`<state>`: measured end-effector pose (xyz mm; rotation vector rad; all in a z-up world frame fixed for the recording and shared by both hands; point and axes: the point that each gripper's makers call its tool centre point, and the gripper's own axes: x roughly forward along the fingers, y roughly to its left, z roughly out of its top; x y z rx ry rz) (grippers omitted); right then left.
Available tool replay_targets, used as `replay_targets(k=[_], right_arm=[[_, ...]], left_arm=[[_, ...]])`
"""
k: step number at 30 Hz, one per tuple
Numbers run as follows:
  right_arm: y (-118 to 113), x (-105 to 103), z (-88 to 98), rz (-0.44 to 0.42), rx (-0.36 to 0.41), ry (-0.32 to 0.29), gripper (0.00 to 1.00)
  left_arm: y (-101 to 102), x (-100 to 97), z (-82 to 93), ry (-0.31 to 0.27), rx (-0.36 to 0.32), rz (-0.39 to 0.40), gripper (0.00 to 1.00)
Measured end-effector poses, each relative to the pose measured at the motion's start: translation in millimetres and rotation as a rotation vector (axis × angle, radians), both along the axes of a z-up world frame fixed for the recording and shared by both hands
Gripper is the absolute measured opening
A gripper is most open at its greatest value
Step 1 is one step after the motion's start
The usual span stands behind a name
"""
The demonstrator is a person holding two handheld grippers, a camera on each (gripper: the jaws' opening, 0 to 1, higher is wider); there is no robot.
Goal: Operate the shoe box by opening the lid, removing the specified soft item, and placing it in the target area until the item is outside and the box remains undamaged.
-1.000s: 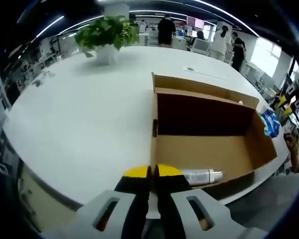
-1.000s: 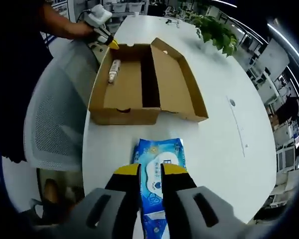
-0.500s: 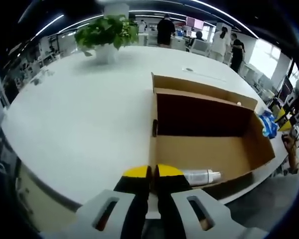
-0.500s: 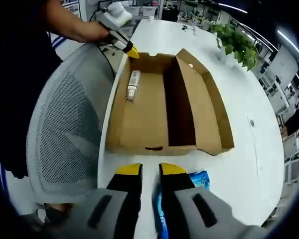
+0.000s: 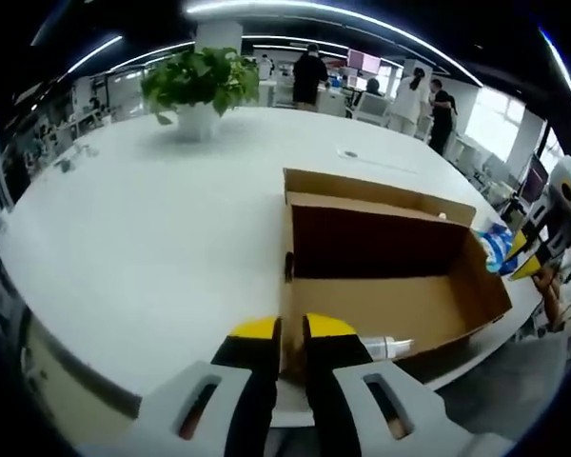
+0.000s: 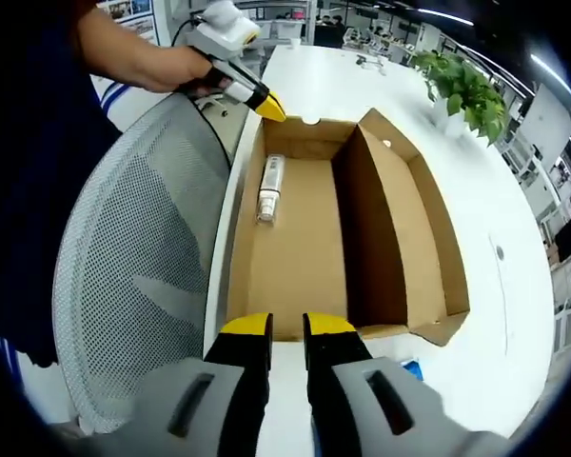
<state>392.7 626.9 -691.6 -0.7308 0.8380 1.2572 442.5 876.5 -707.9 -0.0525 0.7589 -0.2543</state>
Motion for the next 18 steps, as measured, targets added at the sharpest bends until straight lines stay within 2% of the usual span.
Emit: replay_targets(k=[3, 4, 8, 9, 10, 11, 12, 13, 14, 15, 16, 17, 18], right_arm=[[9, 3, 0.0, -0.003, 0.011, 0.006, 0.11], [13, 4, 0.3, -0.006, 0.019, 0.006, 0.11], [25, 5, -3.3, -0.002, 0.028, 0.014, 0.11], [28, 4, -5.6, 0.003, 0.027, 0.019, 0.11], [31, 4, -7.2, 0.005, 0.026, 0.021, 0.11], [34, 4, -9.0, 0.006, 0.027, 0.025, 0.10], [36, 4, -10.0, 0.007, 0.029, 0.029, 0.10], [39, 4, -11.9, 0.005, 0.035, 0.041, 0.10], [41, 4, -13.2, 0.005, 0.035, 0.043, 0.10], [43, 4, -15.6, 0.002, 0.036, 0.049, 0.10], [44, 4, -17.2, 0.001, 0.037, 0.054, 0.10], [46, 5, -19.1, -0.004, 0.041, 0.061, 0.10], [47, 5, -20.1, -0.007, 0.042, 0.065, 0.10]], left_arm=[[-6, -2.1, 10.1, -0.030, 0.014, -0.053, 0.10], [-11, -0.5, 17.5, -0.056, 0.010, -0.087, 0.10], [-36, -4.9, 28.6, -0.051, 0.055, -0.305, 0.22], [-43, -6.5, 30.5, -0.047, 0.083, -0.386, 0.22], [-47, -5.6, 33.1, -0.063, 0.111, -0.441, 0.19], [-57, -9.5, 31.2, -0.051, 0.118, -0.543, 0.17], [-62, -14.1, 28.1, -0.021, 0.114, -0.598, 0.16], [-68, -14.0, 28.3, -0.028, 0.113, -0.667, 0.13], [-76, -20.9, 25.2, 0.005, 0.079, -0.739, 0.10], [-79, -29.2, 20.7, 0.065, 0.055, -0.783, 0.10], [-79, -23.1, 21.1, 0.028, 0.082, -0.803, 0.07], [-80, -23.5, 18.2, 0.009, 0.134, -0.895, 0.05], [-81, -28.7, 12.3, 0.046, 0.144, -0.946, 0.07]])
